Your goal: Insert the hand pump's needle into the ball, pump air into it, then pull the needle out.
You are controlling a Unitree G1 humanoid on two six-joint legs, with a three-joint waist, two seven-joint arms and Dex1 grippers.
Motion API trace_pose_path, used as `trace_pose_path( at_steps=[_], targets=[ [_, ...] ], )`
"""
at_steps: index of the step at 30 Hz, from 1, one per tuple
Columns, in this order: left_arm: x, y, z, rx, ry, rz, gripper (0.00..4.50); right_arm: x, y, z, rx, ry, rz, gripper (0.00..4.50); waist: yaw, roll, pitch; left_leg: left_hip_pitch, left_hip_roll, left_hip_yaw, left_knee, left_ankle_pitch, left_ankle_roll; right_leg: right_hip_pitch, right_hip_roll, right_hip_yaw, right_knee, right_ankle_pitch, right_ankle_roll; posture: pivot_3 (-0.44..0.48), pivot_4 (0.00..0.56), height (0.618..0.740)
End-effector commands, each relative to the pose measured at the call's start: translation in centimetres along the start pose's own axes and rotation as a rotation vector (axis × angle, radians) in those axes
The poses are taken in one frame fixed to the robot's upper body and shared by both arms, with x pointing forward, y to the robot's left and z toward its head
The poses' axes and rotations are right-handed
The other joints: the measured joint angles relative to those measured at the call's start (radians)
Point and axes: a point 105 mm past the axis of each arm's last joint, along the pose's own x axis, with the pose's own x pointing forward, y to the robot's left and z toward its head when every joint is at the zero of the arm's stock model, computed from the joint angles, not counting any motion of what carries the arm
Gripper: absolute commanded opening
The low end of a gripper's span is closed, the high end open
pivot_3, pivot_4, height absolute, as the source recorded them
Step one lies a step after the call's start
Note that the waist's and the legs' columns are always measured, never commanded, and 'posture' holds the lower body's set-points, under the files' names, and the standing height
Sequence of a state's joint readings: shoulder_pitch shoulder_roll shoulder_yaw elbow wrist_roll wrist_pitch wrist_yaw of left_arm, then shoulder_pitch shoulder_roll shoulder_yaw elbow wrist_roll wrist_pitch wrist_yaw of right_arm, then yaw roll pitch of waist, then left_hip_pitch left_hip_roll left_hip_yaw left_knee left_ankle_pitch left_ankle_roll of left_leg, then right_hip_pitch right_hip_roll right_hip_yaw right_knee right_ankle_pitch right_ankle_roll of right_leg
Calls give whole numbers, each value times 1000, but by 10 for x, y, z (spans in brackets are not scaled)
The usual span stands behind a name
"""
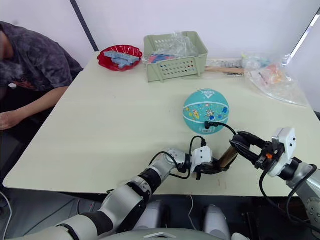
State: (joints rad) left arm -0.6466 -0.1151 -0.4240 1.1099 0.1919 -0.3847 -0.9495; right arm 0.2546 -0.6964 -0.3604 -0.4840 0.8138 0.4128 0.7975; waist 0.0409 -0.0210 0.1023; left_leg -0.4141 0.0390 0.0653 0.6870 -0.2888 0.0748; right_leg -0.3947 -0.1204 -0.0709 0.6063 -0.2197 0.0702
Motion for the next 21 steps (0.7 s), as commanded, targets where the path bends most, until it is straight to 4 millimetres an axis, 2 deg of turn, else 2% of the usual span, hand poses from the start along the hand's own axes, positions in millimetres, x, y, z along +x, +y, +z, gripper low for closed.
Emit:
trace_pose_path(
  at_steps=[1,9,13,17,21],
  targets=[
    [-14,-28,-60,-150,190,-55,1108,-12,0,49,-98,-83,6,1600,0,4,3,0,0,0,0,0,0,0,0,0,0,0,0,0,150,738],
    [-14,-29,-61,-142,196,-67,1108,-22,-1,98,-143,-167,-3,1600,-1,3,7,0,-1,0,0,0,0,0,-1,0,0,0,0,0,150,738],
    [-15,-30,-61,-138,199,-73,1108,-31,-5,132,-170,-243,-20,1600,-1,3,10,0,-1,0,0,0,0,0,0,0,0,0,0,0,150,738],
    [-14,-30,-61,-137,201,-75,1108,-36,-4,149,-160,-283,-22,1600,-1,3,11,0,-1,0,1,0,0,0,0,0,0,0,0,0,150,738],
    [-14,-31,-62,-137,202,-76,1108,-35,-3,149,-157,-262,-10,1600,-1,3,12,0,-1,0,1,0,0,0,-1,0,0,0,0,0,150,738]
  ],
)
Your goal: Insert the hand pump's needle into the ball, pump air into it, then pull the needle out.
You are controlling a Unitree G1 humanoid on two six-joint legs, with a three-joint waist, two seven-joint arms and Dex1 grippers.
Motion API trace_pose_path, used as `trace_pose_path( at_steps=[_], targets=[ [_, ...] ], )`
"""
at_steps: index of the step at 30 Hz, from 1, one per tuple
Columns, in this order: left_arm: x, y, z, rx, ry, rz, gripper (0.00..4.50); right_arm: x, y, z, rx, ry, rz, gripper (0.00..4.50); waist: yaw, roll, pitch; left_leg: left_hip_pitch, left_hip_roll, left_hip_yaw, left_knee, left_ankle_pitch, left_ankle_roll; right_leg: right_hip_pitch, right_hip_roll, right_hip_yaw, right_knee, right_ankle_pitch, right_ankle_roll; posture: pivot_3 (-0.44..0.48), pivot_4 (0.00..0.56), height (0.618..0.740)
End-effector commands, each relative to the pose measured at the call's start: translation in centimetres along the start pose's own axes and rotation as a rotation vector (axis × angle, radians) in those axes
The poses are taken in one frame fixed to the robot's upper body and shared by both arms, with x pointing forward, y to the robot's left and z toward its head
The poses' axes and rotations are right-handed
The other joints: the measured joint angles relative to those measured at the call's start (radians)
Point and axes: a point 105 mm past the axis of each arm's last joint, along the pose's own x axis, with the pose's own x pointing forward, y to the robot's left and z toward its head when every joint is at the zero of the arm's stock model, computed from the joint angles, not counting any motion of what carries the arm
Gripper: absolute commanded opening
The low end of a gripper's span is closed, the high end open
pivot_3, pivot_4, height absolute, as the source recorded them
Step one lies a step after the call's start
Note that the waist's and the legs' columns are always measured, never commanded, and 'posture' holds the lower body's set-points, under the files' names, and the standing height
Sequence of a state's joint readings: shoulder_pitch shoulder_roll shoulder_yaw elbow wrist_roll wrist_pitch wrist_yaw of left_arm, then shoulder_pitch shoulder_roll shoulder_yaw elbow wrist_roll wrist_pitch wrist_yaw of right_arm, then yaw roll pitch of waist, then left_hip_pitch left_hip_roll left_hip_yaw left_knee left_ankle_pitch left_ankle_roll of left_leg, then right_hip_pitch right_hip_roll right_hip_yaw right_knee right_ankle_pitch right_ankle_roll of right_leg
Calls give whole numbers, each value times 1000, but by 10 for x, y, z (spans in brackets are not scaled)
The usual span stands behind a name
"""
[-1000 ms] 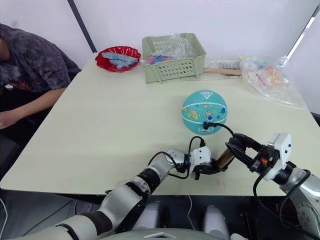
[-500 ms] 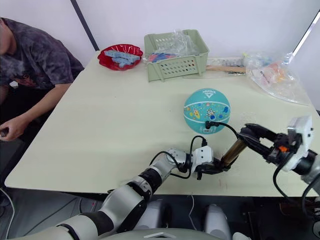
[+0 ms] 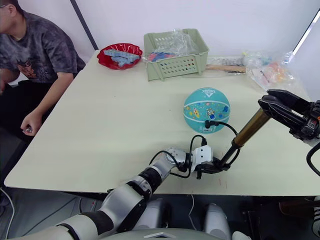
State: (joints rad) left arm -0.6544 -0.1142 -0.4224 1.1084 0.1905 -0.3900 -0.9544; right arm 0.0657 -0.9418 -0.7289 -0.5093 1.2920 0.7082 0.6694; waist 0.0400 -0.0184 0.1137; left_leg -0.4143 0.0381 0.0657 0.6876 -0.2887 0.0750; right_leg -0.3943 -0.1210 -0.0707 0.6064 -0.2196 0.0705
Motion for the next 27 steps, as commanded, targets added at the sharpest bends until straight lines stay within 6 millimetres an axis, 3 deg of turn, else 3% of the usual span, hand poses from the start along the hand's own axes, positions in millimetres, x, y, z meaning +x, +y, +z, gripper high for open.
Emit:
trace_pose_path(
  at_steps=[1,8,11,18,27],
  targets=[
    [-13,-34,-64,-149,207,-76,1108,-7,3,34,-108,-100,-15,1600,0,0,0,0,0,0,0,0,0,0,0,0,0,0,0,0,150,738],
    [-13,-34,-64,-148,207,-77,1108,4,14,-19,17,15,25,1600,-2,-1,-2,1,1,0,0,0,0,0,1,0,0,0,0,0,150,738],
    [-14,-34,-64,-147,209,-77,1108,4,16,-54,66,89,28,1600,-3,-9,-8,1,1,0,0,0,0,1,2,1,1,0,0,0,150,738],
    [-15,-32,-64,-149,208,-66,1108,1,23,-106,127,182,12,1600,-5,-13,-17,2,3,-3,0,0,0,1,5,1,1,0,0,0,150,738],
    [-15,-32,-64,-153,206,-65,1108,3,32,-145,197,222,-10,1600,-5,-12,-19,2,3,-3,0,0,0,1,4,0,1,0,-1,0,150,738]
  ],
)
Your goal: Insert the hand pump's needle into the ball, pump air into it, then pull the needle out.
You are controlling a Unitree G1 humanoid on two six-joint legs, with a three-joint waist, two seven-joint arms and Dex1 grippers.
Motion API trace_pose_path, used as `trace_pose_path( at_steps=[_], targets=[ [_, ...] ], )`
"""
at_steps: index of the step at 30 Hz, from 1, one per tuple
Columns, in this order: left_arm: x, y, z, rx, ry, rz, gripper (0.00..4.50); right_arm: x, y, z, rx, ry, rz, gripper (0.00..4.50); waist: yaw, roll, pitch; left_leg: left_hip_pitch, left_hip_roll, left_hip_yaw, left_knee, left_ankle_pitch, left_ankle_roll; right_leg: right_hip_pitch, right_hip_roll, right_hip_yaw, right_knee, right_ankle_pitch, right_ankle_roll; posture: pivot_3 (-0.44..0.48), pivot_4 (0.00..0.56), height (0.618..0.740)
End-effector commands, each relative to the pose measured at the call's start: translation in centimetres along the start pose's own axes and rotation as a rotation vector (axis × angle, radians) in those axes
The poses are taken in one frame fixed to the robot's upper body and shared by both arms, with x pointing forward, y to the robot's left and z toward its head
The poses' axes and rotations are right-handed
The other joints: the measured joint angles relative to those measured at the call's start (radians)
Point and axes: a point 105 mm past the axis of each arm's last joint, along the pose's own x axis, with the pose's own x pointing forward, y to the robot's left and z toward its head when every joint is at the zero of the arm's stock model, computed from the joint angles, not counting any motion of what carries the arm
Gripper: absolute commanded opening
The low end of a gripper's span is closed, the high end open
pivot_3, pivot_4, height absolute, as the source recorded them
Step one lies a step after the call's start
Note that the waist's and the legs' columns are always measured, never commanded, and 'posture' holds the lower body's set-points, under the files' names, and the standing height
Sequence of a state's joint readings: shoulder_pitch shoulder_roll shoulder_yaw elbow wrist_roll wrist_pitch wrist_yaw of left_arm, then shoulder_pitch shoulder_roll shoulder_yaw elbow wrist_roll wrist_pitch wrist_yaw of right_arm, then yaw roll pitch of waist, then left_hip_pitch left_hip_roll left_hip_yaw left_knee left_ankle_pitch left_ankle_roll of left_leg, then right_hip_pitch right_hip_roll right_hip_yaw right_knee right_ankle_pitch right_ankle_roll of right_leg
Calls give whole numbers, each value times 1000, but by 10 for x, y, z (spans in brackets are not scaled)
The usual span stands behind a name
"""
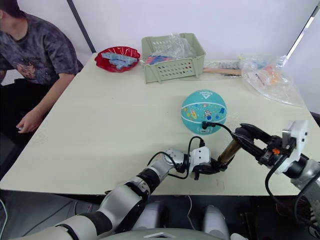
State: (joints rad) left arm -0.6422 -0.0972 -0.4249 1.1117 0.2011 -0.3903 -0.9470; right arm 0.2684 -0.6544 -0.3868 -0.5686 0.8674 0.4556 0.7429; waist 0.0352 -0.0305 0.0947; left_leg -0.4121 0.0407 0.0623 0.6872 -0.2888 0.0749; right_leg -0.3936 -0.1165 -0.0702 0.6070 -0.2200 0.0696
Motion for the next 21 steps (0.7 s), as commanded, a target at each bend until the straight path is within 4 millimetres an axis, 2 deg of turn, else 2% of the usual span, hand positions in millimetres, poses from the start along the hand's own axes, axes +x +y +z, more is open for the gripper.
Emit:
trace_pose_path(
  at_steps=[1,5,10,13,16,18,21],
  targets=[
    [-9,-31,-56,-142,182,-73,1108,0,9,-43,128,133,21,1600,0,1,0,0,0,0,0,0,0,0,0,0,0,0,0,0,150,738],
    [-9,-31,-55,-145,179,-71,1108,2,14,-54,147,154,29,1600,1,1,0,0,0,0,0,0,0,0,0,0,0,0,-1,0,150,738],
    [-8,-31,-56,-148,179,-71,1108,2,10,-48,128,134,21,1600,1,2,0,0,0,0,0,0,0,0,0,0,0,0,-1,0,150,738],
    [-8,-32,-56,-148,180,-72,1108,0,8,-37,94,119,26,1600,2,3,0,0,0,0,0,0,0,0,0,-1,0,0,-1,0,150,738],
    [-9,-32,-57,-149,181,-71,1108,1,5,-18,62,73,26,1600,2,4,1,-1,-1,0,0,0,0,0,-1,-1,0,0,-1,0,150,738],
    [-9,-32,-57,-149,182,-72,1108,0,3,5,16,22,30,1600,3,7,4,-1,-1,0,0,0,0,0,-1,-1,0,0,-1,0,150,738],
    [-9,-32,-57,-149,182,-73,1108,-3,-2,25,-31,-11,16,1600,4,10,7,-2,-2,0,0,0,0,-1,-2,-1,0,0,-1,0,150,738]
  ],
)
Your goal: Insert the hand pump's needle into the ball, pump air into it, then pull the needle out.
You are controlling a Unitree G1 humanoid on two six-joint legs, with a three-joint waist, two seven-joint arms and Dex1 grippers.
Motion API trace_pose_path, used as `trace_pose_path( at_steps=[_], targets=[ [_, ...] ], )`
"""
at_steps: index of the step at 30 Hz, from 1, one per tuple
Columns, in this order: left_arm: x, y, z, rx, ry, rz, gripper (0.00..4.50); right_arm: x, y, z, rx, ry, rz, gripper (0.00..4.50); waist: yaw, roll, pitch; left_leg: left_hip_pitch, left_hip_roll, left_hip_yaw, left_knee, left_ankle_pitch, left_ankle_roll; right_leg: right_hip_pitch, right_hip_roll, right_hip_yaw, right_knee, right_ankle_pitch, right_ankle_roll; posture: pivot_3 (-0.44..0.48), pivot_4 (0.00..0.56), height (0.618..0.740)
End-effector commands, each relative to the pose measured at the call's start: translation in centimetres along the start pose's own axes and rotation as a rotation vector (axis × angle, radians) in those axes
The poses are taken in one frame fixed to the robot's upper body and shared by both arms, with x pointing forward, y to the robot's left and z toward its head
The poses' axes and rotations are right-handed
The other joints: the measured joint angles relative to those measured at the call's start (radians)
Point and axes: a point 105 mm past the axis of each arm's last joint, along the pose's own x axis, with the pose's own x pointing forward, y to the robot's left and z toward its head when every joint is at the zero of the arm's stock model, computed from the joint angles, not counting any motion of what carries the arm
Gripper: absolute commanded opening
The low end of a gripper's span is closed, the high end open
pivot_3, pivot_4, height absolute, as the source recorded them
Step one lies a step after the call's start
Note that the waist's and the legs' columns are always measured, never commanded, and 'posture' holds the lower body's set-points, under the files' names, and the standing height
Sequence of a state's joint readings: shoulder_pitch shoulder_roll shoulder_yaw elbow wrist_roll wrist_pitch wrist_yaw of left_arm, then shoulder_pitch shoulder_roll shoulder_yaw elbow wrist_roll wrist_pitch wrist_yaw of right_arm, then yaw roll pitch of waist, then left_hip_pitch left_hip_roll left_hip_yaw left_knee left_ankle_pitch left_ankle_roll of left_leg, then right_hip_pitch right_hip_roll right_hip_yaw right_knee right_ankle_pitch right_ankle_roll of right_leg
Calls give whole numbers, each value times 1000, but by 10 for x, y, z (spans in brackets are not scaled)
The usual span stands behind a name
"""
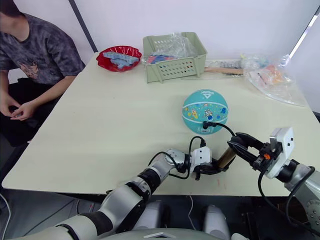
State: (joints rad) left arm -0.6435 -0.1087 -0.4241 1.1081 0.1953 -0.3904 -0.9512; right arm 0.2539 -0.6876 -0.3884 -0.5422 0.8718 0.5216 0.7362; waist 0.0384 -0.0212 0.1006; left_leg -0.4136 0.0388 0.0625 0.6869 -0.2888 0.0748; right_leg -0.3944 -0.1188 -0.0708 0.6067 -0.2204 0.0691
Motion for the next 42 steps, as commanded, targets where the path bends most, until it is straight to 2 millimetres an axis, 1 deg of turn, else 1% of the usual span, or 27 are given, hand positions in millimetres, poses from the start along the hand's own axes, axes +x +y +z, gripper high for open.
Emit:
trace_pose_path(
  at_steps=[1,10,16,19,22,26,27,30,35,42],
  targets=[
    [-13,-32,-62,-152,197,-67,1108,-5,4,38,-79,-90,18,1600,1,2,2,0,0,0,0,0,0,0,0,0,0,0,0,0,150,738],
    [-12,-32,-61,-148,198,-72,1108,-26,-4,98,-161,-202,-13,1600,1,2,6,0,-1,0,0,0,0,0,0,0,0,0,0,0,150,738],
    [-12,-32,-60,-148,199,-74,1108,-38,-6,128,-208,-241,-33,1600,1,1,7,0,-1,0,0,0,0,0,0,0,0,0,0,0,150,738],
    [-12,-32,-60,-148,199,-75,1108,-40,-4,139,-227,-245,-30,1600,1,1,7,0,-1,0,0,0,0,0,0,0,0,0,0,0,150,738],
    [-11,-32,-60,-146,199,-76,1108,-39,-2,140,-222,-228,-17,1600,1,0,7,0,-1,0,0,0,0,0,0,0,0,0,0,0,150,738],
    [-11,-32,-60,-146,198,-75,1108,-32,0,126,-190,-184,-1,1600,1,0,7,0,-1,0,0,0,0,0,0,0,0,0,0,0,150,738],
    [-11,-32,-60,-146,198,-75,1108,-30,0,120,-180,-166,5,1600,1,0,8,0,-1,0,0,0,0,0,0,0,0,0,0,0,150,738],
    [-11,-32,-60,-145,198,-73,1108,-23,0,100,-133,-124,14,1600,1,-1,7,0,0,0,0,0,0,0,0,0,0,0,0,0,150,738],
    [-11,-31,-60,-144,199,-69,1108,-15,0,61,-87,-39,37,1600,-1,-3,4,0,0,0,0,0,0,1,0,0,0,0,0,0,150,738],
    [-13,-30,-61,-143,202,-66,1108,-6,3,12,-28,27,51,1599,-1,-5,0,1,1,0,0,0,0,1,1,0,0,0,0,0,150,738]
  ],
)
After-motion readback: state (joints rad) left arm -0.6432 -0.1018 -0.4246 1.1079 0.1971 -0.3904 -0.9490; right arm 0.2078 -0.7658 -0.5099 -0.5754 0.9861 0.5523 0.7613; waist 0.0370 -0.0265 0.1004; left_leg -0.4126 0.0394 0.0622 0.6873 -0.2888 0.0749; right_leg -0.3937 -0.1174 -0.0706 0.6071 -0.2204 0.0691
